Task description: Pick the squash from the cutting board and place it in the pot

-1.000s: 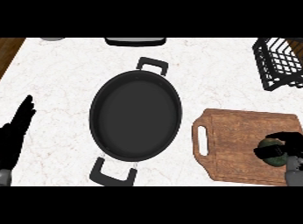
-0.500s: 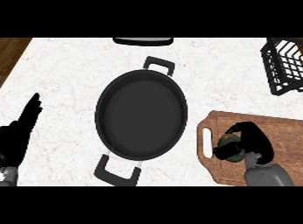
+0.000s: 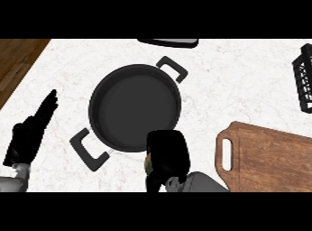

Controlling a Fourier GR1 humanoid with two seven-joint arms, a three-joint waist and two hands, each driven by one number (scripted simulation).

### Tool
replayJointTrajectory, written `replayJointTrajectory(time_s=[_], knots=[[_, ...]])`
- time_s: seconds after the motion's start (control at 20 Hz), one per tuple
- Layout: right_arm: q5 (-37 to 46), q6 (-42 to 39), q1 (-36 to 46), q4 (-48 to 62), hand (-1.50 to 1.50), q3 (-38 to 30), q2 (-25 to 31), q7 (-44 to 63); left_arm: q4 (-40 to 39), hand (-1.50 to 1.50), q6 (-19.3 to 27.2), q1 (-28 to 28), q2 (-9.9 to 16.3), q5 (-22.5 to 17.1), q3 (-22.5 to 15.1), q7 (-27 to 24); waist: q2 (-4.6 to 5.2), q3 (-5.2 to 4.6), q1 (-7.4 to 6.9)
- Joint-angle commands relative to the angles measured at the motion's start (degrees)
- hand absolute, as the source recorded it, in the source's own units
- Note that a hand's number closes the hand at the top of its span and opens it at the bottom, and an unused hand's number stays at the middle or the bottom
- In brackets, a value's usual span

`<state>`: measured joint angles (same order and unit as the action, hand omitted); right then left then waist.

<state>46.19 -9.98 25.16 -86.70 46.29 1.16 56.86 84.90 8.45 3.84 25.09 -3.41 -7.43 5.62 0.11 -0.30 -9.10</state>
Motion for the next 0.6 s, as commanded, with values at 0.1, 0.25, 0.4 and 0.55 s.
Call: replayJointTrajectory(time_s=[0.1, 0.25, 0.4, 0.55], knots=[[6.71, 5.08, 11.86, -3.08, 1.50, 14.50, -1.11, 11.44, -0.86, 0.00, 1.07, 0.80, -0.72, 0.42, 0.17, 1.57, -0.96, 0.09, 2.59], [12.29, 5.97, 18.34, -5.45, 1.50, 13.85, -1.12, 16.03, -1.09, 0.00, 0.68, -0.73, 0.80, 0.06, 1.47, 1.83, -1.52, 0.10, 3.56], [13.74, 7.47, 22.63, -5.47, 1.50, 14.19, -1.11, 19.38, -3.17, 0.00, 1.93, 0.02, -1.00, 1.12, 0.90, 0.11, -0.91, 0.04, 4.82], [12.83, 11.82, 24.20, -8.07, 1.50, 13.04, -1.11, 21.44, -2.84, 0.00, 2.47, 0.85, -1.91, 1.37, 0.37, 1.07, -0.76, 0.12, 4.84]])
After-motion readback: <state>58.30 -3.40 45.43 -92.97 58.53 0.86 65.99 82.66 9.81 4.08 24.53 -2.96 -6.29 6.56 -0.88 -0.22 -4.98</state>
